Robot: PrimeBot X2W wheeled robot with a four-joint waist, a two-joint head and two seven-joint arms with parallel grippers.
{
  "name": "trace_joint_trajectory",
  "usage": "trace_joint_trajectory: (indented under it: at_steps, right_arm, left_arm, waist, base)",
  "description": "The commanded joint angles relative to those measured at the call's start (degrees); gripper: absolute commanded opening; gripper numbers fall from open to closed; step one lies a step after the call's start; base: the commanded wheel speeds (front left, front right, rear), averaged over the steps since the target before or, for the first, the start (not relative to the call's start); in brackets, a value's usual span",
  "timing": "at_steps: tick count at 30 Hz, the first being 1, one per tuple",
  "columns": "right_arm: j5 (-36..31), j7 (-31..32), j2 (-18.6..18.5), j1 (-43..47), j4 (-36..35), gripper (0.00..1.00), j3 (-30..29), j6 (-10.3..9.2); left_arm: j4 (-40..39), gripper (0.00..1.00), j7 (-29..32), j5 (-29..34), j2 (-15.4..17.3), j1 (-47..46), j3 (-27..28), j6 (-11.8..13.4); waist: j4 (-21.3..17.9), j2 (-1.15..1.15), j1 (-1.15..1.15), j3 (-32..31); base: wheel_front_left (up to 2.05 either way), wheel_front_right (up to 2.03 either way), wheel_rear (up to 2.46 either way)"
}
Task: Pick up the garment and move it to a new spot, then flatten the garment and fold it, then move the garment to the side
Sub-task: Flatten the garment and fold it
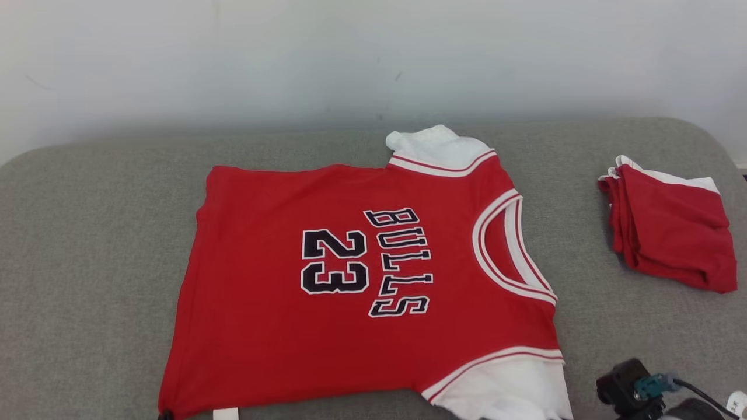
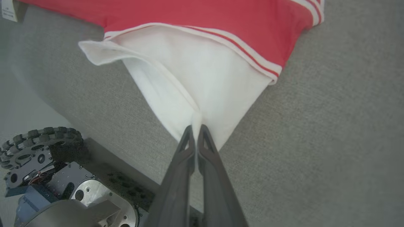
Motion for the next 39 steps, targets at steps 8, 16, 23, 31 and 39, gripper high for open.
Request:
trace_joint_trajectory:
  at_steps: [8,16,23,31,39]
  right_arm:
    - [2.1,5.5,0.9,6.0,-5.5,0.00,-3.3,-0.14]
    - [1.3,2.5,0.9,1.7,-9.6,0.00,-4.0,-0.14]
    - [-1.6,-2.7,-1.9,-9.3,-7.1,0.00,-0.3,-0.14]
    - [-4.6,-11.3,-3.4,-20.1,0.9,0.00,3.6,-0.14]
    - [-9.0,-20.1,-2.5,-27.3,8.6,0.00,6.5,-0.14]
  left_arm:
    - [-7.1,0.00,3.7,3.7,4.5,4.2,-1.2,4.3]
    - [-14.0,0.00,7.2,8.5,8.3,1.9,-3.6,7.7]
    - [-13.3,0.00,11.6,14.1,10.3,-7.5,-8.0,8.0]
    - [-6.9,0.00,15.8,14.6,9.0,-16.2,-8.6,9.9]
    - [1.0,0.00,15.6,15.4,7.4,-23.3,-9.5,9.0]
  waist:
    - [0.0,0.00,0.00,0.9]
    - [0.6,0.00,0.00,1.8]
    - [1.1,0.00,0.00,3.1]
    - [2.4,0.00,0.00,5.2]
    - [3.0,0.00,0.00,7.4]
  base:
    - [0.00,0.00,0.00]
    - [0.00,0.00,0.00]
    - [0.00,0.00,0.00]
    - [0.00,0.00,0.00]
    - [0.00,0.00,0.00]
